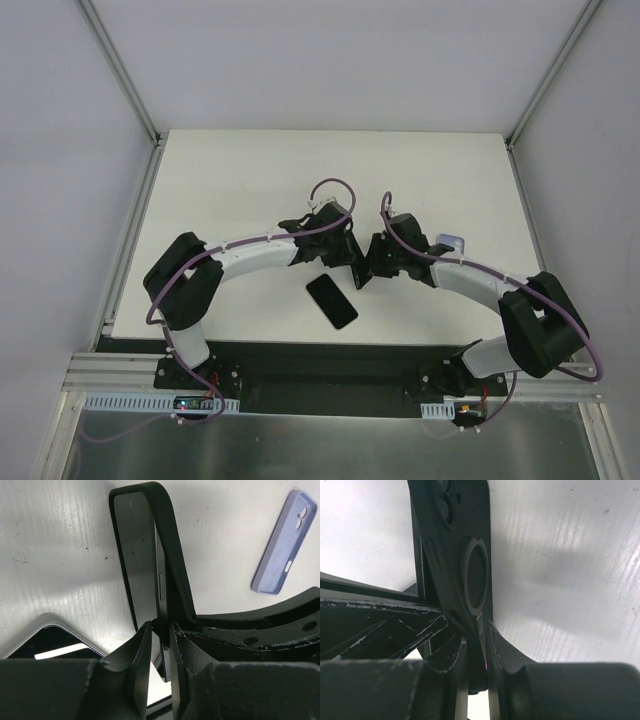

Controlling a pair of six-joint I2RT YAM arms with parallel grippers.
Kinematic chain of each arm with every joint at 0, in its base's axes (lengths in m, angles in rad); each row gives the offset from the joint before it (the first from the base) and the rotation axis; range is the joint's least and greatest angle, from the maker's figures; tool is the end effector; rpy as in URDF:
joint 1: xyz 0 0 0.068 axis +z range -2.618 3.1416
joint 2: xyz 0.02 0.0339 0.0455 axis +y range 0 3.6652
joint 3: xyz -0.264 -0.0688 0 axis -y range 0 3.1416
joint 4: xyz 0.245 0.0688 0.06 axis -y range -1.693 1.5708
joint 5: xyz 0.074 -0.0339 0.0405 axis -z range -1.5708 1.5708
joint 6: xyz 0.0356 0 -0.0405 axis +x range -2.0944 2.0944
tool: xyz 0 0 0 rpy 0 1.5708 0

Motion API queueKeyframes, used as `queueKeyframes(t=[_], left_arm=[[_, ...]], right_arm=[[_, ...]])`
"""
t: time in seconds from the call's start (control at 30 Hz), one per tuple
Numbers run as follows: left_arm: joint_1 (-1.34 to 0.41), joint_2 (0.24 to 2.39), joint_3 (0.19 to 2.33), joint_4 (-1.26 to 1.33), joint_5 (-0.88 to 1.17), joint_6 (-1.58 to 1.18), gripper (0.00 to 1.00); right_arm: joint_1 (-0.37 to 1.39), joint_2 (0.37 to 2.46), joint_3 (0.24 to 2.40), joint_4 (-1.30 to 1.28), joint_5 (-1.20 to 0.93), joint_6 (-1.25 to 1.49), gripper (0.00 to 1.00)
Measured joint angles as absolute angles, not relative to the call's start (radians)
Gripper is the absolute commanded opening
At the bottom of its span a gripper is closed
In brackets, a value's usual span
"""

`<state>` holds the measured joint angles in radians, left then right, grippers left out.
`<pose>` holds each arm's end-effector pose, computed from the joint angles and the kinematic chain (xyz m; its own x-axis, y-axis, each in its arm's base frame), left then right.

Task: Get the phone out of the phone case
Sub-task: Remove the phone case from the phone.

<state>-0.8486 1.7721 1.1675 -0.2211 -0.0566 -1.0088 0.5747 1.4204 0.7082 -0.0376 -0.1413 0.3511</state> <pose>0.2545 -0.2859 0.2018 -0.8714 -0.2889 -0.3965 -0.0254 0.8337 -0.5516 0.2365 0.1592 0.1854 -0.7520 -0.0813 -0.6542 -0.3898 0.8551 0.3418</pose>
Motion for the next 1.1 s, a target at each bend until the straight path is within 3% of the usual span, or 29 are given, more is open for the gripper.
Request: queueKeyframes(t=[0.63,0.73,0.77,0.87,1.1], left_arm=[[-0.842,1.765,1.146,-0.184,-0.034,-0.971,0.00],[-0.842,1.767,1.167,-0.191,-0.030,-0.952,0.00],[-0.843,1.772,1.177,-0.196,-0.028,-0.947,0.00],[-0.845,1.796,1.225,-0.244,-0.025,-0.926,0.00],[-0.849,1.819,1.252,-0.302,-0.027,-0.900,0.00]], right_arm=[[0.544,1.437,0.707,-0.031,-0.184,0.347,0.01],[0.544,1.431,0.715,-0.046,-0.175,0.345,0.14],[0.550,1.431,0.725,-0.060,-0.165,0.345,0.23],[0.580,1.439,0.768,-0.122,-0.085,0.338,0.37],[0.664,1.530,0.914,-0.299,0.104,0.340,0.36]])
